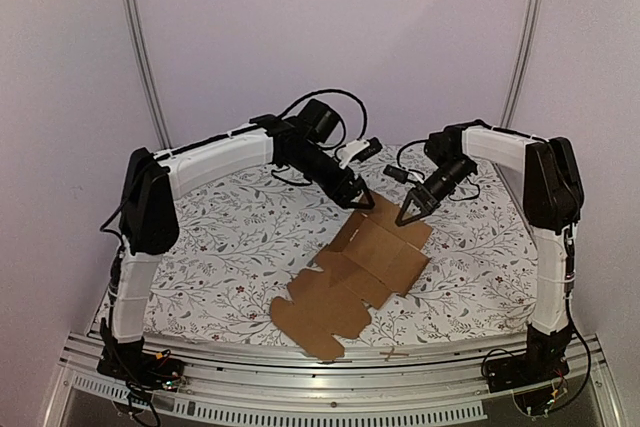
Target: Fold the paper box
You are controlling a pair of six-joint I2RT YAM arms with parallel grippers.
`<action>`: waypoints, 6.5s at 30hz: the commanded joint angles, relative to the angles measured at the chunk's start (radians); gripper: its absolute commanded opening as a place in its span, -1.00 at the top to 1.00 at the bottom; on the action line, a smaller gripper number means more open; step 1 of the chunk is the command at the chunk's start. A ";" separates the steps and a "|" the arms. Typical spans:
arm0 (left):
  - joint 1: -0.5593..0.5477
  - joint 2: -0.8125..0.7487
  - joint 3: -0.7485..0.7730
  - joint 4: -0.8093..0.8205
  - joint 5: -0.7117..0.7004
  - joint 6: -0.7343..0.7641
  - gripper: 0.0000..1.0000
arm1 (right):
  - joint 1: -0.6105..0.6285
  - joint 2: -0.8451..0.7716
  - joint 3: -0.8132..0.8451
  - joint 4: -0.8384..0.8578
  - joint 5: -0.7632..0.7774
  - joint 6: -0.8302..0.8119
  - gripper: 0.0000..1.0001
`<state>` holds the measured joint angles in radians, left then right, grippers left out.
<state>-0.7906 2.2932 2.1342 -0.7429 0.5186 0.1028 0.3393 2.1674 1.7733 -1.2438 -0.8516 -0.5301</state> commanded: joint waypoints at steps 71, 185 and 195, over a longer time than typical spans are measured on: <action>0.022 0.031 0.029 -0.047 0.315 0.111 -0.03 | 0.077 -0.105 0.085 -0.459 -0.248 -0.611 1.00; 0.030 -0.380 -0.412 -0.009 -0.455 -0.174 -0.36 | 0.065 -0.077 0.039 -0.035 -0.015 0.017 1.00; 0.033 -0.368 -0.410 0.027 -0.459 -0.165 0.25 | 0.066 -0.070 0.039 -0.032 -0.016 0.023 1.00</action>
<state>-0.7643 1.9118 1.7054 -0.7357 0.0586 -0.0731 0.4103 2.1029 1.8248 -1.2911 -0.8696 -0.5133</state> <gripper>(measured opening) 0.400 0.005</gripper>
